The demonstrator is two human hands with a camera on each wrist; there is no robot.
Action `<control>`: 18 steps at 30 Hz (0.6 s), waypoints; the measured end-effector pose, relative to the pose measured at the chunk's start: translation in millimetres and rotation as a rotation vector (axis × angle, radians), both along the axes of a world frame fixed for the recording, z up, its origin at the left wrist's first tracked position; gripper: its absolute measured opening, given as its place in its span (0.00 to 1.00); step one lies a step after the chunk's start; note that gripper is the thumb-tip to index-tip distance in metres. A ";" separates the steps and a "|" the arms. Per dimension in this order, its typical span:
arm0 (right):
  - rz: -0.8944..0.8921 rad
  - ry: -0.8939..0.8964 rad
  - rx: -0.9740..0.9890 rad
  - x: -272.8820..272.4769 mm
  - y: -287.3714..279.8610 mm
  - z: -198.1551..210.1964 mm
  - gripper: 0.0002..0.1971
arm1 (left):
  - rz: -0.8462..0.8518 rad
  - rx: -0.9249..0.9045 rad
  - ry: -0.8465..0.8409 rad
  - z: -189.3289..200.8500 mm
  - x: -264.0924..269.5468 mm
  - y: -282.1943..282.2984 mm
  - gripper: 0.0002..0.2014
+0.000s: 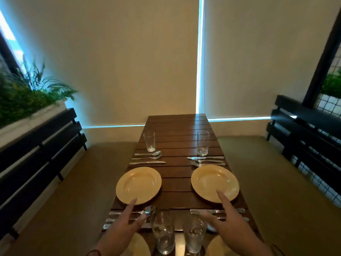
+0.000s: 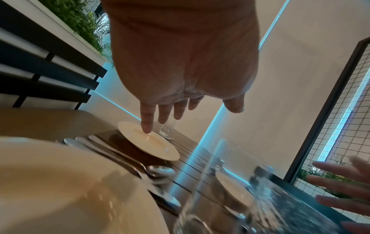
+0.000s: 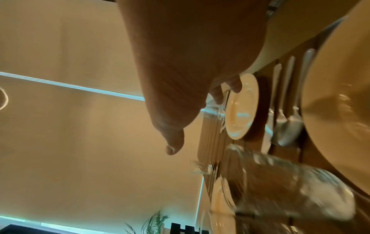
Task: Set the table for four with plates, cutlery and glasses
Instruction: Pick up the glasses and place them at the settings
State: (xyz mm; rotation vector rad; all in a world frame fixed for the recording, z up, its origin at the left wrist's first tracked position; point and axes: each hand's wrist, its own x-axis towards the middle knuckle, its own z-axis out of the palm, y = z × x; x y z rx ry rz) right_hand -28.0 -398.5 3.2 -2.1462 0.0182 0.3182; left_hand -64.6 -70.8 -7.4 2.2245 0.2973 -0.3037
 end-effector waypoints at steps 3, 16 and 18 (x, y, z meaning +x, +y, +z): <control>-0.026 -0.016 -0.083 41.1 -16.0 12.1 0.47 | 0.025 0.078 0.038 12.0 40.2 30.8 0.42; -0.106 -0.100 -0.249 373.4 21.2 54.8 0.41 | -0.087 0.362 -0.129 35.0 405.5 86.2 0.38; -0.107 -0.079 -0.303 416.8 27.8 40.1 0.49 | -0.099 0.342 -0.126 22.8 452.0 87.3 0.35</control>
